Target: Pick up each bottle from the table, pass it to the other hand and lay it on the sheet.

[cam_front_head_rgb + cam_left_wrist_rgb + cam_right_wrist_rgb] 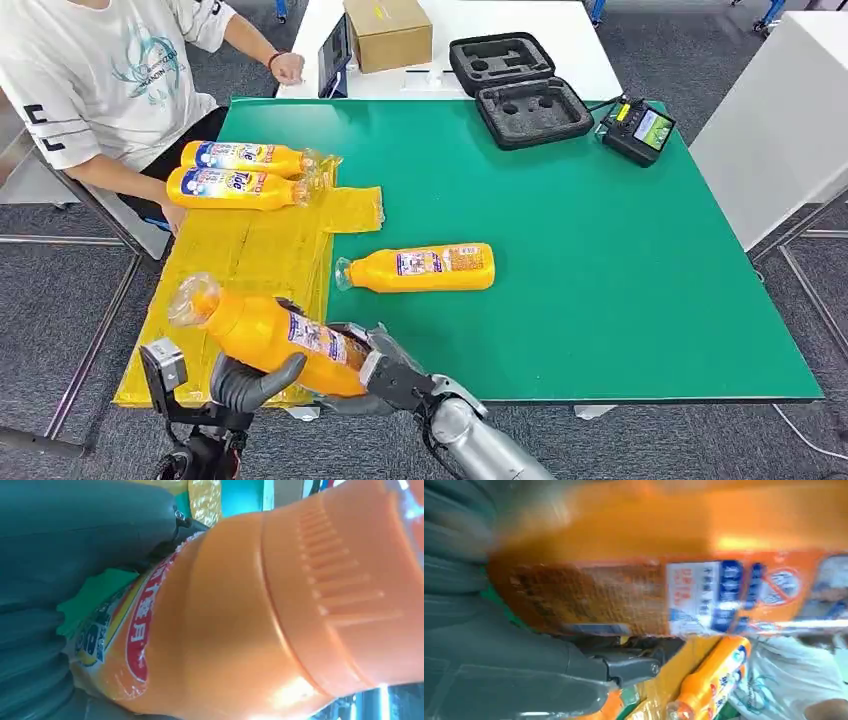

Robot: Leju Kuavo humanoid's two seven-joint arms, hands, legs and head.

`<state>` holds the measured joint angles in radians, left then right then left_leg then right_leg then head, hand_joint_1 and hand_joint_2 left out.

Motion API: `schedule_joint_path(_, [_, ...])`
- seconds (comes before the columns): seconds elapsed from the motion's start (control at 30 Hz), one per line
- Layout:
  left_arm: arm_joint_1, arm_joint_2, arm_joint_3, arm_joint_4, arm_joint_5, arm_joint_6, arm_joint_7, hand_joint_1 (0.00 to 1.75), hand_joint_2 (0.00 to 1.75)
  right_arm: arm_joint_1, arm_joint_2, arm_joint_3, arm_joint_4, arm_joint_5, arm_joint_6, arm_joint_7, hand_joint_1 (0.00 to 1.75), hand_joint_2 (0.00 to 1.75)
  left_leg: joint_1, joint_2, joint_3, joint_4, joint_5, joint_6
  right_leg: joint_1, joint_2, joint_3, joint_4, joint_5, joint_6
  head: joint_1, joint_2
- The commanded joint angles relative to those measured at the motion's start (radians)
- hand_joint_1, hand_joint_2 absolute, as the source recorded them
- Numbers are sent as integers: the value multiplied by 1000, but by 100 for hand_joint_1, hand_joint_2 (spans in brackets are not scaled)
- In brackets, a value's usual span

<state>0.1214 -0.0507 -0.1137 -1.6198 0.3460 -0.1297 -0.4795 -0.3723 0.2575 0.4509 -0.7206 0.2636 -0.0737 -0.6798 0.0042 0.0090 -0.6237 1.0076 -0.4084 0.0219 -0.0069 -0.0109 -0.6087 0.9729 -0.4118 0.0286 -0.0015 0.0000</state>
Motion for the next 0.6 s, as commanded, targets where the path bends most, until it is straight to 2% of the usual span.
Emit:
schedule_joint_path(0.03, [-13,-6,52,-23,-71,83,-30,175,175,-2,-23,-25,-69,-40,-52,-18,0,0,0,-1,2,0,-1,-1,0,0,2,0,-1,0,0,0])
schedule_joint_path(0.37, [-104,2,103,36,-129,153,-56,175,175,96,-59,-23,-358,-62,-38,1,0,0,0,-3,0,0,0,0,0,-2,1,0,-1,0,0,0])
schedule_joint_path(0.43, [-120,3,116,38,-181,206,-71,175,175,101,-58,-30,-382,-73,-34,-2,0,0,0,-3,2,0,0,-1,0,-2,2,0,-1,-1,0,0])
schedule_joint_path(0.6, [-206,78,184,118,-624,475,-88,175,175,172,-68,-75,-532,-196,1,-18,0,0,0,-5,4,-1,0,-1,0,-4,4,0,-2,-1,0,0])
